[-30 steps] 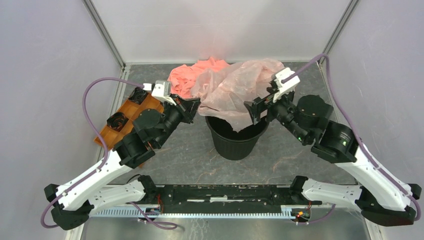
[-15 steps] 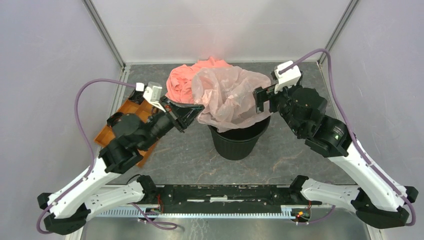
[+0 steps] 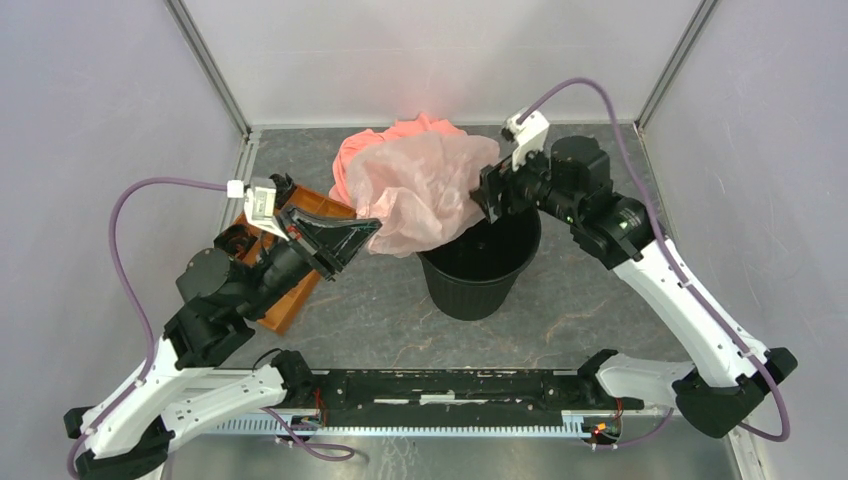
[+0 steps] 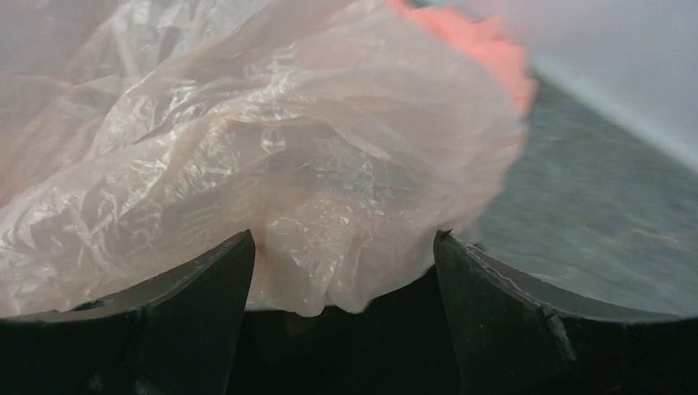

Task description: Put the trash bags into the trash bin

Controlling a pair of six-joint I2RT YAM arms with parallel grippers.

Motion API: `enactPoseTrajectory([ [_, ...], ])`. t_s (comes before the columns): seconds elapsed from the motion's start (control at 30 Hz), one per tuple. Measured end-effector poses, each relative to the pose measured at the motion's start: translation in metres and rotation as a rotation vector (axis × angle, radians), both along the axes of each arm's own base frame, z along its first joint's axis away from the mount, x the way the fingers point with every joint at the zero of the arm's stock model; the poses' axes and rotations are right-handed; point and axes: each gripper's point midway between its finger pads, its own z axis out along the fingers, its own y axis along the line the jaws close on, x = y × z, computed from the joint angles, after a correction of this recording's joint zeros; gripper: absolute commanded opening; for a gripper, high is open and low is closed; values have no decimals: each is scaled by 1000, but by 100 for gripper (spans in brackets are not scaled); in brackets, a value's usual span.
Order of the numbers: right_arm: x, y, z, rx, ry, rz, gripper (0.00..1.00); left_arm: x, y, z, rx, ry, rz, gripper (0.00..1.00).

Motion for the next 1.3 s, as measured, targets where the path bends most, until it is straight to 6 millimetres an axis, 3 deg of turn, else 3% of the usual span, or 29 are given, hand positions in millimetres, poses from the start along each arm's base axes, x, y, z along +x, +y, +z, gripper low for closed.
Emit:
enactPoseTrajectory([
  [0.13,-28,19,-31,0,80,175,66,3,-4,-9,29,22,-1,2],
  [0.23,-47,17,-35,9,95,230,55,-1,-8,-9,35,16,-33,2],
  [0.37,-75,9,-8,72,36,283,42,-10,-24,2,38,-10,-125,2],
  [0.47,-98,3,14,131,-7,324,37,-17,-40,19,28,-48,-209,2],
  [0.67,-123,2,35,219,-23,385,31,-23,-50,47,-3,-101,-268,2],
  [0.77,-121,2,30,225,-3,371,30,-19,-45,55,-22,-105,-232,2],
  [0.87,-110,0,17,199,29,313,37,-9,-38,64,-45,-97,-163,2],
  [1.03,-77,-16,-17,99,82,130,45,7,-37,80,-69,-87,-89,2],
  [1.17,-65,-26,-21,62,66,50,47,28,-61,75,-36,-55,-76,2],
  [1.3,-58,-35,-21,41,44,-2,50,55,-103,46,48,6,-100,2],
])
